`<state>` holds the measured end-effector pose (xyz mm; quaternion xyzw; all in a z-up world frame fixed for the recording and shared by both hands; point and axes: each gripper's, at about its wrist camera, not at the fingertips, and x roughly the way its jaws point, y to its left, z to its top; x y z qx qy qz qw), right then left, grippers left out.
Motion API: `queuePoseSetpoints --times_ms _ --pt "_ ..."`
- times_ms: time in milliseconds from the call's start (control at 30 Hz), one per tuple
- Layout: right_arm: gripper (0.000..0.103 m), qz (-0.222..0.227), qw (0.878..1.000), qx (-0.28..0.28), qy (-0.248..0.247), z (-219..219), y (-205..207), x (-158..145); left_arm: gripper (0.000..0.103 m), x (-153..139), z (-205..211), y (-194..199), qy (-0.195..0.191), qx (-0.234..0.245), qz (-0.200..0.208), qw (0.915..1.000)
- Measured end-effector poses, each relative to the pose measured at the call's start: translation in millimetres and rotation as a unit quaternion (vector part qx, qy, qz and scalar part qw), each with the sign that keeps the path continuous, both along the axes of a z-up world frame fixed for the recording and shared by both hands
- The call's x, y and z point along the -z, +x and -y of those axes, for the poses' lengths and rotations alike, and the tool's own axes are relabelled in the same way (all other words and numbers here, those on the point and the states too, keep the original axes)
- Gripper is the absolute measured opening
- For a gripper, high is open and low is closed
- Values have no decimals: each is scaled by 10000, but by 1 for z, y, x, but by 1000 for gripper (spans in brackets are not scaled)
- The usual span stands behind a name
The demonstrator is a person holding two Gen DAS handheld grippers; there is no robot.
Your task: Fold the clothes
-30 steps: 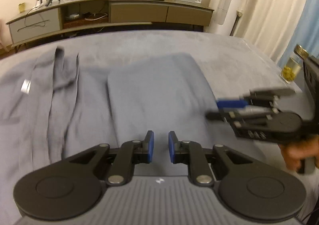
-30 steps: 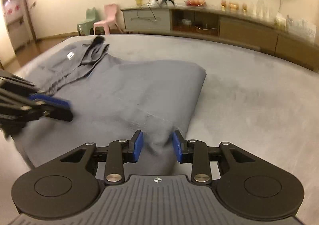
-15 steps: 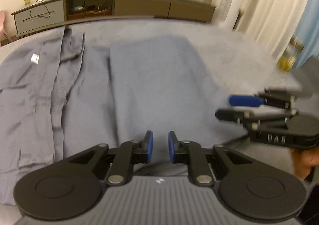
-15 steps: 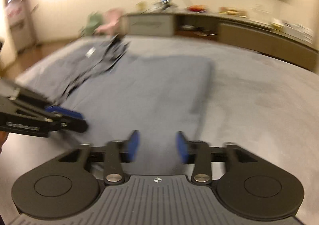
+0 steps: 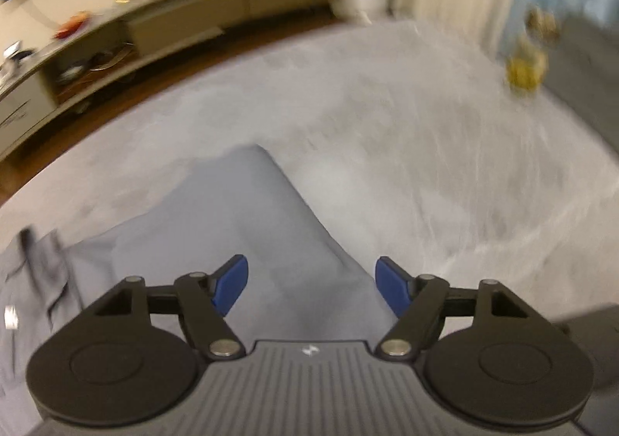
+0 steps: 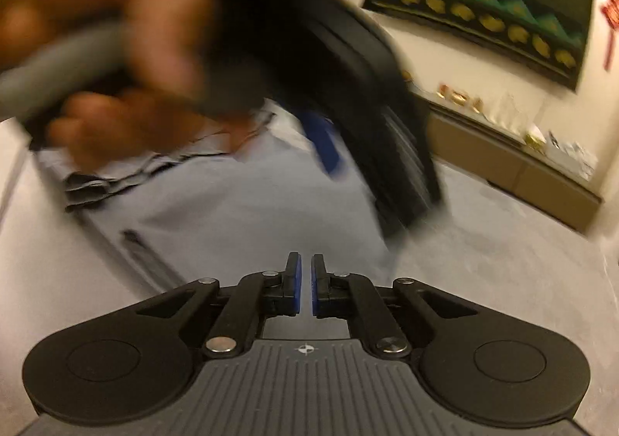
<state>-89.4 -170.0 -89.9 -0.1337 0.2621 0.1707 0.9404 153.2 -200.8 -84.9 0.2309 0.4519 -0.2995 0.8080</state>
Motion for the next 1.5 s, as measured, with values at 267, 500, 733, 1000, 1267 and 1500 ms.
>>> queuePoseSetpoints --times_ms 267,500,733,1000,1267,1500 --pt "76 -479 9931 858 646 28 26 14 74 6 5 17 -21 -313 -46 9995" --pt "19 -698 9932 737 562 21 44 24 77 12 19 16 190 -127 -323 9992" --pt "11 270 9986 299 -353 -17 31 20 32 30 22 3 799 144 -99 9967" --pt "45 746 9959 444 245 -7 33 -4 12 -2 -19 19 -679 -591 -551 9944" --pt "68 1915 9697 972 1168 38 10 -49 11 -71 -79 25 -3008 -951 -695 9464" --pt "71 1317 9844 140 1162 35 17 -51 10 -90 -254 5 -3923 -1988 -127 8980"
